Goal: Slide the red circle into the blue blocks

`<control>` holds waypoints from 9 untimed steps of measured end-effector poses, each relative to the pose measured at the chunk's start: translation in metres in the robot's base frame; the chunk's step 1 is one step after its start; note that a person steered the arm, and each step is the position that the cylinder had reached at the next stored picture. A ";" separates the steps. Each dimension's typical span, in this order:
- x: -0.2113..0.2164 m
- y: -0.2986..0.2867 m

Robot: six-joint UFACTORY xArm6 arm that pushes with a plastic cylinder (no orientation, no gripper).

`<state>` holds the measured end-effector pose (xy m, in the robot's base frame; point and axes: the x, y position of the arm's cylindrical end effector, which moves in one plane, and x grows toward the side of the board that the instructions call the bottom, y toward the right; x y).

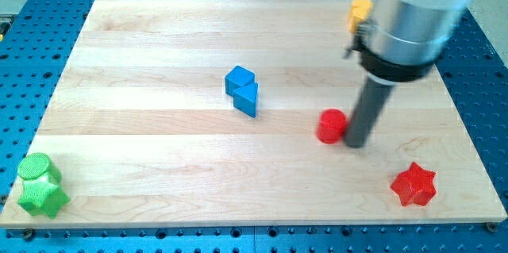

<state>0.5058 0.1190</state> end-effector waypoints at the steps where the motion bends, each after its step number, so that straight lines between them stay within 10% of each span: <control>1: -0.007 -0.042; 9: -0.052 -0.048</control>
